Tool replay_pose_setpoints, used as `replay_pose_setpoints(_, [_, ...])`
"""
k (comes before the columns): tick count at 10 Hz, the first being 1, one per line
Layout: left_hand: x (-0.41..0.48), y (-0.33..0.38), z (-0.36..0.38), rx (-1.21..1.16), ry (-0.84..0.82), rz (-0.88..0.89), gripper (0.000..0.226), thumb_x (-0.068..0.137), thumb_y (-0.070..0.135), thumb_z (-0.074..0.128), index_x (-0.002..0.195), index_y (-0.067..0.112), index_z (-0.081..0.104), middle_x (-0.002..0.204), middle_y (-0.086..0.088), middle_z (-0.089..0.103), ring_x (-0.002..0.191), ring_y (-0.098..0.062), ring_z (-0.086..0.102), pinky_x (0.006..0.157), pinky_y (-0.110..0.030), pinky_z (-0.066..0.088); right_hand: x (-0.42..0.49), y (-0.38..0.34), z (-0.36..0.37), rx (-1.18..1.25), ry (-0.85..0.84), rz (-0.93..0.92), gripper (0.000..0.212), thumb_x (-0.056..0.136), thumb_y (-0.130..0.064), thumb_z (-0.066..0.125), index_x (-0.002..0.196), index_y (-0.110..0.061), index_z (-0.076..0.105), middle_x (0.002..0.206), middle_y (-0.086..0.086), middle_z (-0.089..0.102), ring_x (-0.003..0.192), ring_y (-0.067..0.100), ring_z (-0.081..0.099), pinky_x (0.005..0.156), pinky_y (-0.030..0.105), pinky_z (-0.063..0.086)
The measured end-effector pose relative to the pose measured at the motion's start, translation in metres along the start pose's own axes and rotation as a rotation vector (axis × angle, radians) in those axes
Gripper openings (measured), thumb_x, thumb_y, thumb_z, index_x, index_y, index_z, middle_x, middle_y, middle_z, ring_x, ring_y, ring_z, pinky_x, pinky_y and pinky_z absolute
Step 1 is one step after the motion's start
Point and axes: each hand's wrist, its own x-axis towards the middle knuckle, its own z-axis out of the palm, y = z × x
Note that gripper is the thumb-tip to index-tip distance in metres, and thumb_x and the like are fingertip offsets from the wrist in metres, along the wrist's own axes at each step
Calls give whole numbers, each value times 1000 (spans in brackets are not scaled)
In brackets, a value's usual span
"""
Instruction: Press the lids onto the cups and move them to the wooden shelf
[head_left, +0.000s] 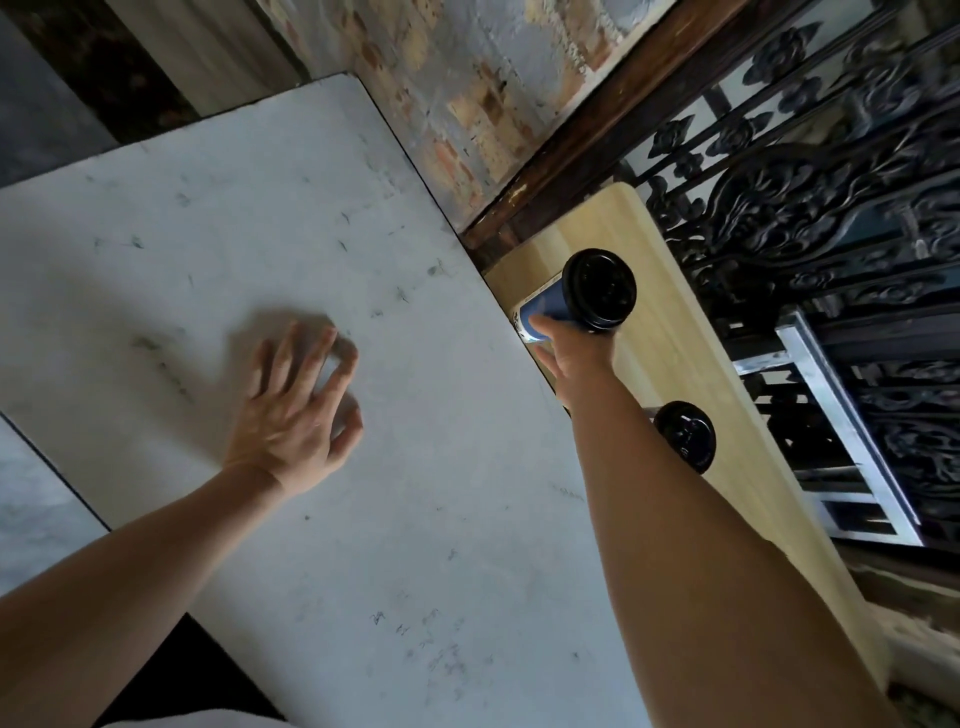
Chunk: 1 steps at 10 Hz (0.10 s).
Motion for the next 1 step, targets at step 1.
replay_pose_setpoints(1, [3, 1, -1, -10, -10, -5, 63, 90, 41, 50, 146, 11, 52, 158, -19, 42, 145, -51, 34, 121, -63, 21, -3, 9, -2, -16, -36, 57, 82, 68, 0, 87, 136, -22, 47, 132, 3, 59, 102, 18, 65, 68, 28, 57])
